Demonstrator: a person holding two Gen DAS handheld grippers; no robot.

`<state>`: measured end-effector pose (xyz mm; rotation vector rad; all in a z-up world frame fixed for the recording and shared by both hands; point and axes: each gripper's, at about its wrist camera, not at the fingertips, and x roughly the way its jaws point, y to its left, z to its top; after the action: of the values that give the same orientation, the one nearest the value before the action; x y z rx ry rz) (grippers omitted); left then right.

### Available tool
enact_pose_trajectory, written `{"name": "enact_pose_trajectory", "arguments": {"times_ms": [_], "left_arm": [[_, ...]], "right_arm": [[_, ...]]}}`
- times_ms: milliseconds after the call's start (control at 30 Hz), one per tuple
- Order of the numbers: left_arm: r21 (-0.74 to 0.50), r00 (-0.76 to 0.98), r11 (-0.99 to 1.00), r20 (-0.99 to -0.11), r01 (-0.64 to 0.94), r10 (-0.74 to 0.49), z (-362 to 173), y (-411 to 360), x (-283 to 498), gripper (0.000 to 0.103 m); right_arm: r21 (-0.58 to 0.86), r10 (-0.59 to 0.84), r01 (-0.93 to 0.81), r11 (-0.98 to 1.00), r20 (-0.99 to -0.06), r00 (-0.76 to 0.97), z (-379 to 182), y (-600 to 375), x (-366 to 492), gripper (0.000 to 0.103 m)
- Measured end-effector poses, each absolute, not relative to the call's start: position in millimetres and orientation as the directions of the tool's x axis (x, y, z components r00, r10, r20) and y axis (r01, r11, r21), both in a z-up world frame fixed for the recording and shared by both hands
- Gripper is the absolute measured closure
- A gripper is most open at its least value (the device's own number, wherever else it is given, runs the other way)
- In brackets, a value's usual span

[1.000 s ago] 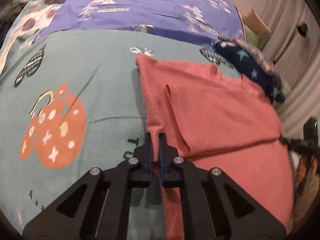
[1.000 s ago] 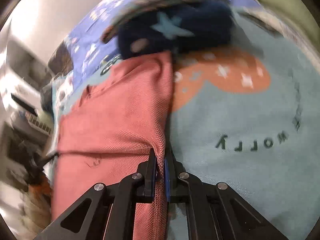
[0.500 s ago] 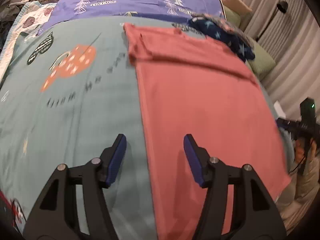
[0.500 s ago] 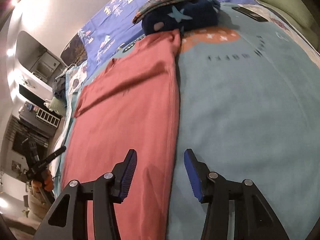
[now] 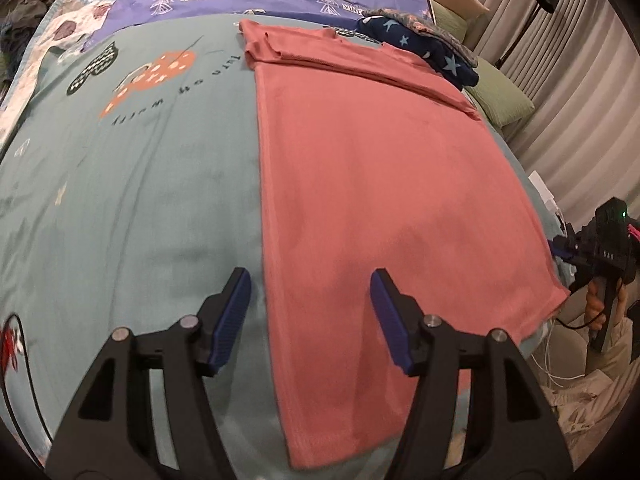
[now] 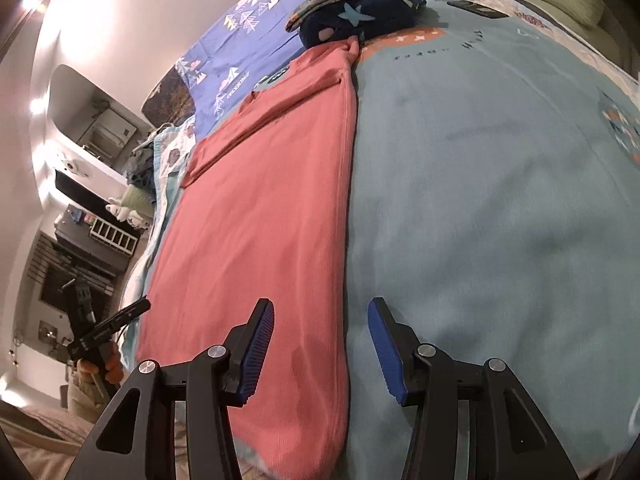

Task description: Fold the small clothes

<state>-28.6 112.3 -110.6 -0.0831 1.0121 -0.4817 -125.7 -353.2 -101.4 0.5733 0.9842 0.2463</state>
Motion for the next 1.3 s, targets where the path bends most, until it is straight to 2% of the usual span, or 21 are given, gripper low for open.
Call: {"name": "enact_pose_trajectory", "arguments": {"times_ms": [100, 367, 400, 433, 467, 500, 567, 667, 700, 767, 800, 833, 867, 933, 1000, 1100, 1167, 1200, 1233, 1267, 1300], "left_arm": [[-0.287, 0.438, 0.896, -0.795, 0.337, -0.420, -112, 116, -44, 0.039], [-0.244, 0.451, 0.919, -0.813, 0.310, -0.369, -116, 112, -70, 0.029], [-0.233, 0.456, 0.922, -0.814, 0.309, -0.359, -116, 111, -69, 0.033], [-0.214, 0.468, 0.931, -0.817, 0.297, -0.337, -115, 110, -69, 0.062], [-0.198, 0.478, 0.936, -0.817, 0.291, -0.322, -113, 111, -70, 0.085], [-0.212, 0.468, 0.933, -0.819, 0.290, -0.332, -112, 115, -69, 0.096], [-0.298, 0.455, 0.918, -0.801, 0.263, -0.390, -108, 132, -69, 0.096], [-0.307, 0.443, 0.919, -0.808, 0.247, -0.388, -111, 144, -72, 0.093], [-0.315, 0.440, 0.917, -0.807, 0.244, -0.394, -113, 146, -75, 0.088], [-0.328, 0.431, 0.913, -0.807, 0.241, -0.404, -115, 147, -79, 0.069], [-0.339, 0.425, 0.908, -0.804, 0.245, -0.415, -116, 147, -81, 0.052], [-0.352, 0.427, 0.901, -0.796, 0.253, -0.430, -116, 147, -84, 0.041], [-0.355, 0.427, 0.899, -0.792, 0.258, -0.436, -116, 145, -86, 0.039], [-0.339, 0.422, 0.899, -0.798, 0.276, -0.430, -117, 140, -88, 0.038], [-0.317, 0.420, 0.905, -0.808, 0.283, -0.414, -120, 136, -88, 0.038], [-0.293, 0.430, 0.914, -0.813, 0.281, -0.393, -121, 131, -90, 0.039], [-0.277, 0.439, 0.918, -0.813, 0.285, -0.382, -120, 130, -92, 0.057], [-0.279, 0.441, 0.918, -0.812, 0.283, -0.383, -120, 131, -92, 0.086], [-0.313, 0.429, 0.910, -0.806, 0.273, -0.406, -120, 134, -91, 0.097], [-0.357, 0.429, 0.903, -0.795, 0.239, -0.428, -119, 139, -90, 0.097], [-0.388, 0.446, 0.898, -0.780, 0.207, -0.440, -115, 145, -91, 0.097]], "right_arm": [[0.561, 0.456, 0.047, 0.826, -0.717, 0.528, -104, -349, -146, 0.053], [0.593, 0.482, 0.068, 0.802, -0.711, 0.511, -115, -335, -168, 0.054], [0.565, 0.446, 0.094, 0.820, -0.733, 0.513, -116, -334, -166, 0.071], [0.558, 0.434, 0.113, 0.822, -0.743, 0.510, -117, -335, -165, 0.098], [0.585, 0.447, 0.129, 0.801, -0.726, 0.522, -116, -340, -166, 0.100], [0.602, 0.439, 0.150, 0.784, -0.710, 0.551, -112, -348, -170, 0.100], [0.595, 0.417, 0.171, 0.785, -0.713, 0.564, -109, -361, -177, 0.100], [0.602, 0.444, 0.160, 0.782, -0.718, 0.536, -113, -367, -184, 0.100], [0.597, 0.445, 0.146, 0.789, -0.720, 0.533, -113, -364, -184, 0.099], [0.596, 0.454, 0.136, 0.792, -0.723, 0.521, -111, -358, -179, 0.095], [0.601, 0.464, 0.126, 0.789, -0.718, 0.519, -110, -356, -177, 0.094], [0.604, 0.468, 0.121, 0.787, -0.714, 0.521, -109, -355, -175, 0.089], [0.607, 0.471, 0.116, 0.786, -0.710, 0.523, -107, -355, -173, 0.087], [0.612, 0.476, 0.105, 0.784, -0.701, 0.531, -105, -356, -175, 0.073], [0.621, 0.488, 0.103, 0.777, -0.698, 0.525, -108, -356, -176, 0.064], [0.643, 0.514, 0.105, 0.758, -0.690, 0.509, -115, -352, -172, 0.060], [0.648, 0.522, 0.104, 0.754, -0.688, 0.503, -120, -351, -169, 0.060], [0.646, 0.522, 0.105, 0.756, -0.692, 0.498, -122, -349, -166, 0.060], [0.647, 0.525, 0.105, 0.755, -0.692, 0.495, -122, -347, -165, 0.073], [0.655, 0.536, 0.104, 0.749, -0.690, 0.486, -123, -346, -164, 0.089], [0.674, 0.556, 0.104, 0.731, -0.677, 0.482, -124, -346, -163, 0.099]]}}
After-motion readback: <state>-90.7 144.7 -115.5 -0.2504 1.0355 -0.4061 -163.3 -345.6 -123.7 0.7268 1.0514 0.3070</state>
